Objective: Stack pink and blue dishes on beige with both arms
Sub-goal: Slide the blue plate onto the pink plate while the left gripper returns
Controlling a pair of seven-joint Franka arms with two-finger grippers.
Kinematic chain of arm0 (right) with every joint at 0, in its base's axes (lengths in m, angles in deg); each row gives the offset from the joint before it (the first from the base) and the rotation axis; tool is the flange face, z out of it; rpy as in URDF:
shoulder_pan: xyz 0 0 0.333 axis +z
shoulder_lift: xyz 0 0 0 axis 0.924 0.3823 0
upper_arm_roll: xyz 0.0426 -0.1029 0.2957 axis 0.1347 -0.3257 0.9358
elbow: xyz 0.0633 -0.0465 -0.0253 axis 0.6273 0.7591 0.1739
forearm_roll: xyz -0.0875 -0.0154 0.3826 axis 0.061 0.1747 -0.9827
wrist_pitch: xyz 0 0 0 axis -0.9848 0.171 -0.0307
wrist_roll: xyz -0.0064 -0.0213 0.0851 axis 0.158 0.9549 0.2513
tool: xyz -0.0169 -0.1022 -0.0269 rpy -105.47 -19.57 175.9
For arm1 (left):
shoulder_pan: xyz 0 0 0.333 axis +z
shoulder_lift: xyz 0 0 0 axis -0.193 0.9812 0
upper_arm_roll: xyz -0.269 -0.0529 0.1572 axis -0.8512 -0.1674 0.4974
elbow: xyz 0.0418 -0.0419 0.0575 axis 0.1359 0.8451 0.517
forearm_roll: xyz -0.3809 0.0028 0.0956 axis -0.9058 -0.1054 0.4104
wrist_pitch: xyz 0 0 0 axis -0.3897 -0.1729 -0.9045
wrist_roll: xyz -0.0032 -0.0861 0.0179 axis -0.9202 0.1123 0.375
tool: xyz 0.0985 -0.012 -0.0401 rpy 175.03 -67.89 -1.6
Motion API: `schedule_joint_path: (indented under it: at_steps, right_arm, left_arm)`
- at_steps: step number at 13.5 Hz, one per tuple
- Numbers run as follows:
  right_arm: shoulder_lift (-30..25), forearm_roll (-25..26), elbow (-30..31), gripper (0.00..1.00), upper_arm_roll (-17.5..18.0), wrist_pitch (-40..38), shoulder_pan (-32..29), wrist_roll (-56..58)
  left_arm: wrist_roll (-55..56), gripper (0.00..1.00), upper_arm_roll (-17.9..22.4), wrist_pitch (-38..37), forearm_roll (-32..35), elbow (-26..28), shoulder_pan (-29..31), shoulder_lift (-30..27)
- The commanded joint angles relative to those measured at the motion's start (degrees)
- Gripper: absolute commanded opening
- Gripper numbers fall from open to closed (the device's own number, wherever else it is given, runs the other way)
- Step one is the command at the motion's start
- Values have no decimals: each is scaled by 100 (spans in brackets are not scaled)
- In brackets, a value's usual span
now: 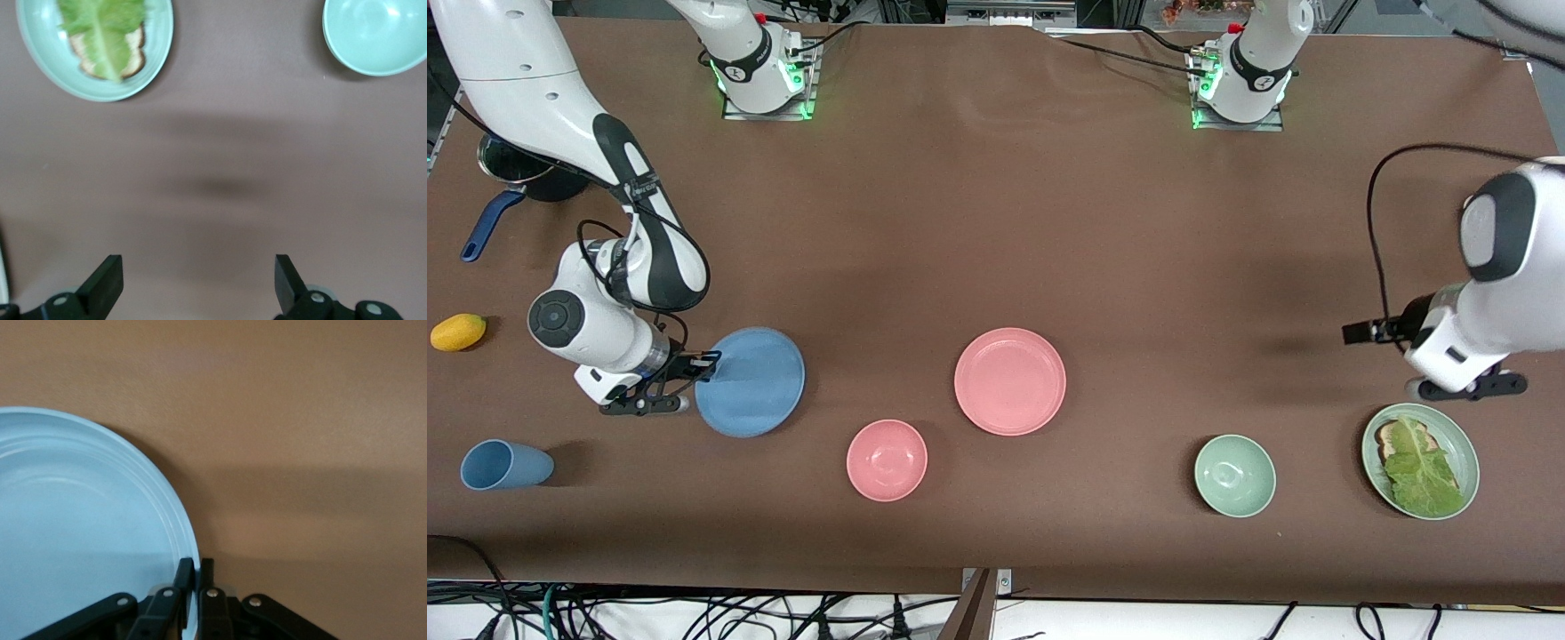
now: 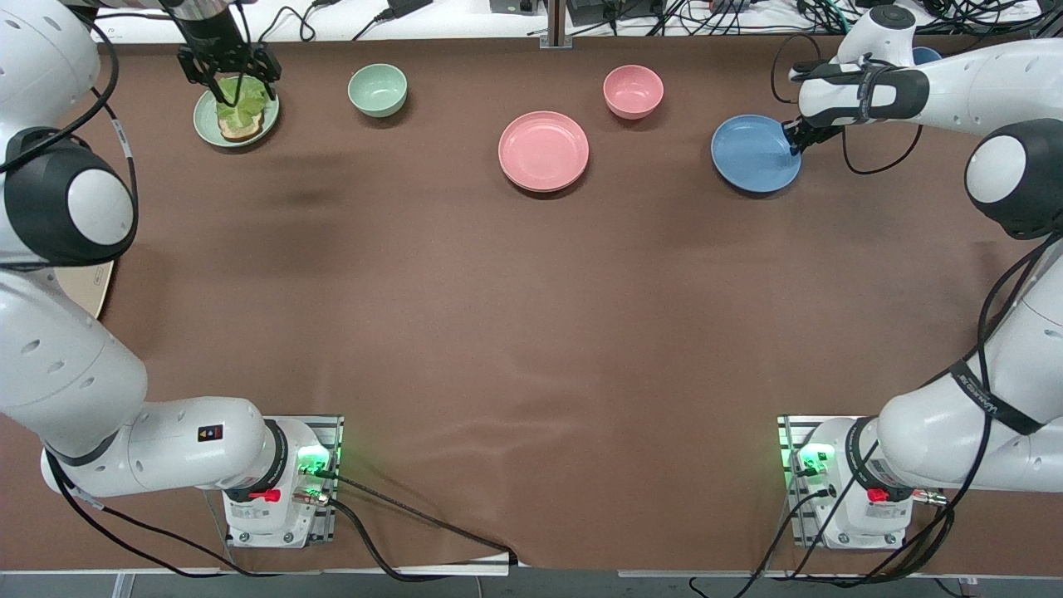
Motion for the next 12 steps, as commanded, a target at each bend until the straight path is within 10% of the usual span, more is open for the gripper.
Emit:
schedule_joint_path:
  at_steps: [1, 6, 12]
  right_arm:
    - [-200, 37, -246, 0, 109, -564, -31, 77]
    - [-262, -25, -2029, 0, 766, -2937, 31, 77]
    - [-253, -621, -2542, 0, 865, -3309, 505, -404]
  left_arm:
    - [-400, 100, 510, -443, -466, 397, -438, -858]
    - [-436, 100, 475, -806, -556, 239, -455, -1686]
    - [-480, 100, 449, -788, -564, 178, -508, -1801]
